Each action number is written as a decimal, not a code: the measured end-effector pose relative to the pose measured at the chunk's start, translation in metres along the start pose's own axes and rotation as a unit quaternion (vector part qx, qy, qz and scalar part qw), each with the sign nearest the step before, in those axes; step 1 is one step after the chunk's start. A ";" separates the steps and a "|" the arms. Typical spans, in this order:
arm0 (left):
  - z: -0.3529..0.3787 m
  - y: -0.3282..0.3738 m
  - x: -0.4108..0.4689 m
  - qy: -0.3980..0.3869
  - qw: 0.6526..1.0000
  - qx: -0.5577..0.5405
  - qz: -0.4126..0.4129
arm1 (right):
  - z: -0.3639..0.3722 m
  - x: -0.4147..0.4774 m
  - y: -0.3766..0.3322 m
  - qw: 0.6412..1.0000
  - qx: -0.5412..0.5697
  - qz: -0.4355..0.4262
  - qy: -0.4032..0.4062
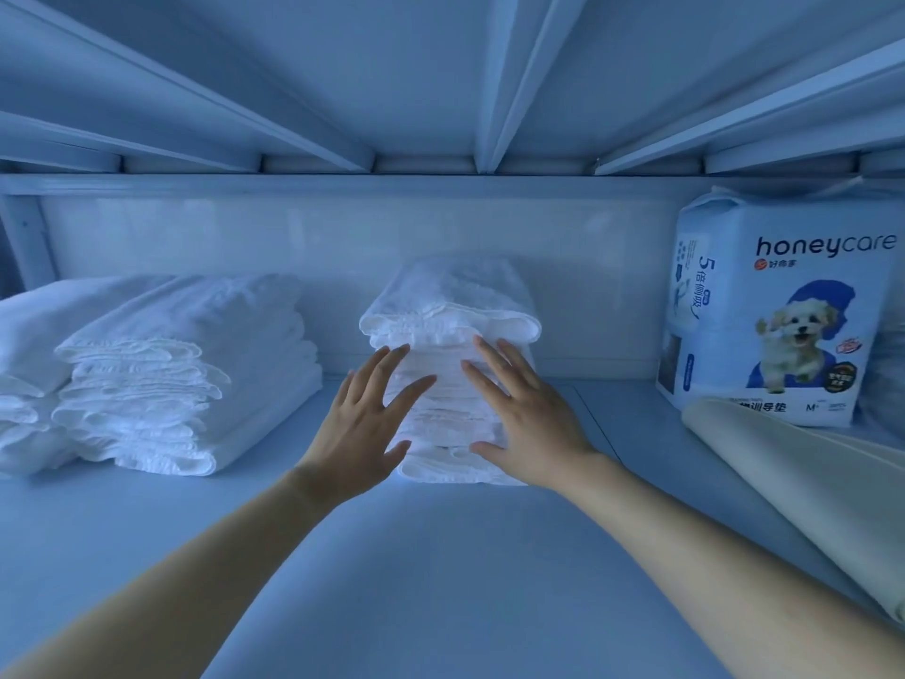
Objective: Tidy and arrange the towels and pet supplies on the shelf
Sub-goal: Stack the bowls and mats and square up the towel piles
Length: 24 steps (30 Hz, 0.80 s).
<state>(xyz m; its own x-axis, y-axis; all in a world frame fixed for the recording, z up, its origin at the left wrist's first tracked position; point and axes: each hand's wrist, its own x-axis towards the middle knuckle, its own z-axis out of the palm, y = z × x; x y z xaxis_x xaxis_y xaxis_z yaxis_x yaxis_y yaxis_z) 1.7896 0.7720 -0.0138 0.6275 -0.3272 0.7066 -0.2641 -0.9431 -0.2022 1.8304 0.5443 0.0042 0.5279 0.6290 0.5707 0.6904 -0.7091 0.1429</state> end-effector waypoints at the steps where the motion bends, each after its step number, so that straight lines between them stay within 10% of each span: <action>1: -0.001 0.000 -0.001 0.001 1.000 -0.006 -0.012 | 0.003 -0.001 0.001 1.000 0.003 -0.004 0.002; 24: 0.014 0.014 0.013 0.002 1.000 0.007 -0.028 | 0.025 -0.013 0.028 0.996 0.014 -0.061 0.065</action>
<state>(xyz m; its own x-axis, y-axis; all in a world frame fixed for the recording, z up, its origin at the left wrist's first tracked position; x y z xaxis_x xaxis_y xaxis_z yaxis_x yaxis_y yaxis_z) 1.8046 0.7535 -0.0172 0.6376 -0.2727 0.7205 -0.2184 -0.9609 -0.1704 1.8557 0.5242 -0.0190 0.3713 0.6625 0.6505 0.7608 -0.6188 0.1959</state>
